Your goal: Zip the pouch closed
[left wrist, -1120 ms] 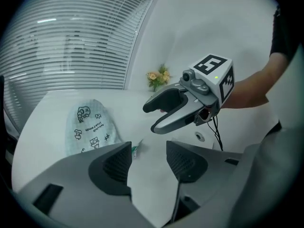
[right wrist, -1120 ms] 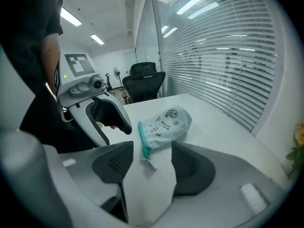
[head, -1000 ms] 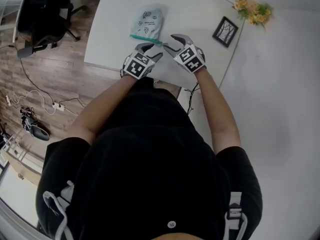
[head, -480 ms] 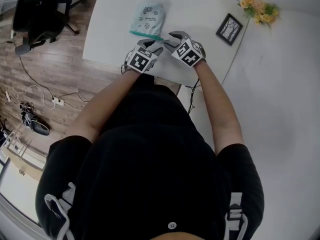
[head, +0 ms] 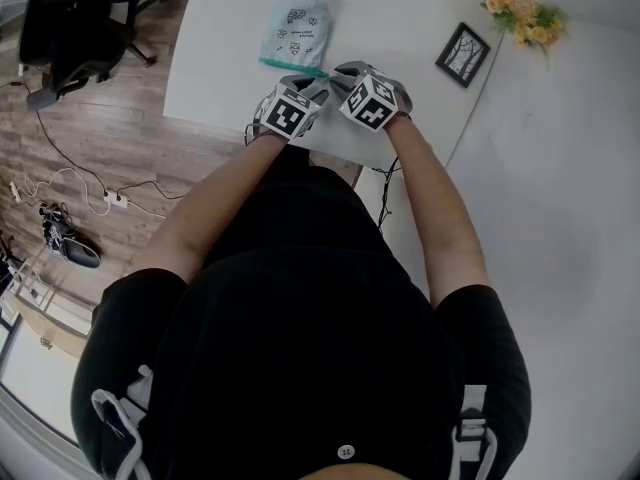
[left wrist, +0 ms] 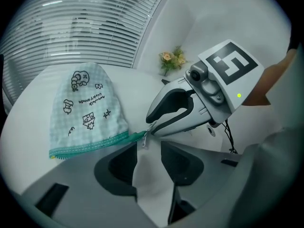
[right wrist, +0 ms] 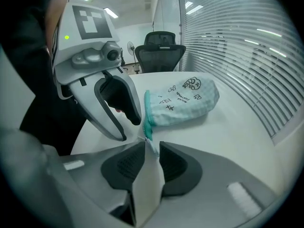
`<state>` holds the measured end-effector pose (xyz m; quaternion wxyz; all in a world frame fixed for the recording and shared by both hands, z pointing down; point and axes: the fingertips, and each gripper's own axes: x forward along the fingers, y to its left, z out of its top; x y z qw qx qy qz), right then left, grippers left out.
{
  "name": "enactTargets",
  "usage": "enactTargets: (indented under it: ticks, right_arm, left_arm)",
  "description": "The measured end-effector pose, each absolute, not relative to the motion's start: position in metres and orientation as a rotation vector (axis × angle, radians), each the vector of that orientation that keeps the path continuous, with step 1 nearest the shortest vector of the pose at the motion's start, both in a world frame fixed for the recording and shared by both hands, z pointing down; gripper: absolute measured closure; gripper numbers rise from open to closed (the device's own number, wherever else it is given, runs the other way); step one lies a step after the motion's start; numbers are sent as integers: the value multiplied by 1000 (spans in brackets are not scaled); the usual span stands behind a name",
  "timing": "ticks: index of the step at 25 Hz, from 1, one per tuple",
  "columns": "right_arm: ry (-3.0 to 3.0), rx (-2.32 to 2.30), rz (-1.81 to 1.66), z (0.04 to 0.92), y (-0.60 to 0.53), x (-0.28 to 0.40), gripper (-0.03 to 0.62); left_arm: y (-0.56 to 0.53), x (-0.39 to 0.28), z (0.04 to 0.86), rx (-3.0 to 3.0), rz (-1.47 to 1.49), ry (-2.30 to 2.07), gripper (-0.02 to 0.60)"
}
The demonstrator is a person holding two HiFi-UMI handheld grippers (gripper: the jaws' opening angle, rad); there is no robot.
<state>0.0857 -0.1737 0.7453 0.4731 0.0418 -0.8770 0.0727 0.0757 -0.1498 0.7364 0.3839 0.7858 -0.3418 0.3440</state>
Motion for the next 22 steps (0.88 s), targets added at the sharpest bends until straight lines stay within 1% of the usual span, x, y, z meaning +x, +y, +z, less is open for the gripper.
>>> enactTargets:
  ticks: [3, 5, 20, 22]
  right_arm:
    - [-2140, 100, 183, 749, -173, 86, 536]
    - [-2142, 106, 202, 749, -173, 86, 554]
    - [-2202, 118, 327, 738, -164, 75, 568]
    - [-2213, 112, 335, 736, -162, 73, 568]
  left_arm:
    - [-151, 74, 738, 1993, 874, -878, 422]
    - [-151, 74, 739, 1992, 878, -873, 423]
    - [-147, 69, 750, 1945, 895, -879, 449]
    - [-148, 69, 752, 1949, 883, -885, 460]
